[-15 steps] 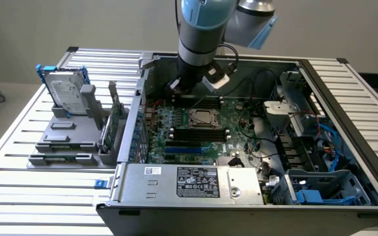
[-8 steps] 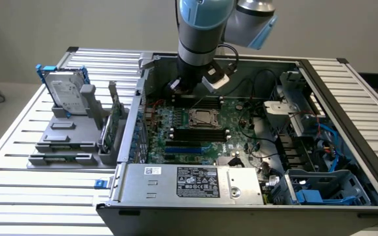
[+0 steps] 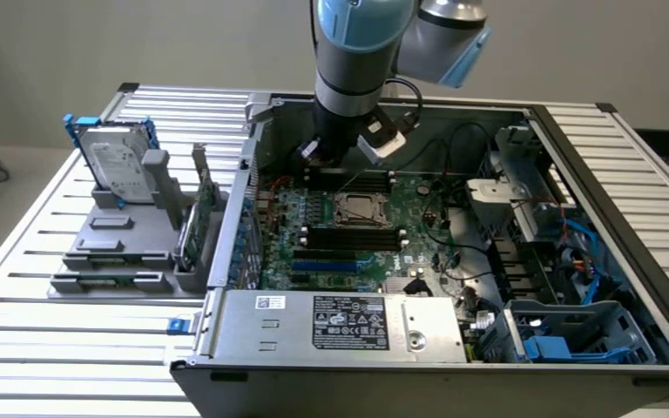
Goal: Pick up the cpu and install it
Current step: 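Install the first cpu locking lever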
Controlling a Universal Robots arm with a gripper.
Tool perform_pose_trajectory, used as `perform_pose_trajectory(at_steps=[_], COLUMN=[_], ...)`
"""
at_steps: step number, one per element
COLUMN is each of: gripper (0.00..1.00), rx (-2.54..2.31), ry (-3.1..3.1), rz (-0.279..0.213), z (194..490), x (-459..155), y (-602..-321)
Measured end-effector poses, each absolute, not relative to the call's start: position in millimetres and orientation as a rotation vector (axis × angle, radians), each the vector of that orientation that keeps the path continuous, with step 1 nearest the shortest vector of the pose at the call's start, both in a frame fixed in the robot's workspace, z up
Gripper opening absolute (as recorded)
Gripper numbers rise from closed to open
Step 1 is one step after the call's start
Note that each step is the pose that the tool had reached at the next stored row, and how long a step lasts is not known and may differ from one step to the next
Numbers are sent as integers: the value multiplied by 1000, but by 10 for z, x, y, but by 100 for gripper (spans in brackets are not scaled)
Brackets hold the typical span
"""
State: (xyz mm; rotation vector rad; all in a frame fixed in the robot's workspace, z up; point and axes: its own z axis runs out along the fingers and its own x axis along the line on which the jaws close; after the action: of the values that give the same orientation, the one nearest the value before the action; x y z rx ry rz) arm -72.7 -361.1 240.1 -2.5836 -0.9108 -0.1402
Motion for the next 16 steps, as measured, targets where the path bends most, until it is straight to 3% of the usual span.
perform_pose_trajectory(at_steps=[16], gripper=[11], rx=[-2625], ry=[-921], rz=[-122], z=[2240], x=[-740], y=[-3605])
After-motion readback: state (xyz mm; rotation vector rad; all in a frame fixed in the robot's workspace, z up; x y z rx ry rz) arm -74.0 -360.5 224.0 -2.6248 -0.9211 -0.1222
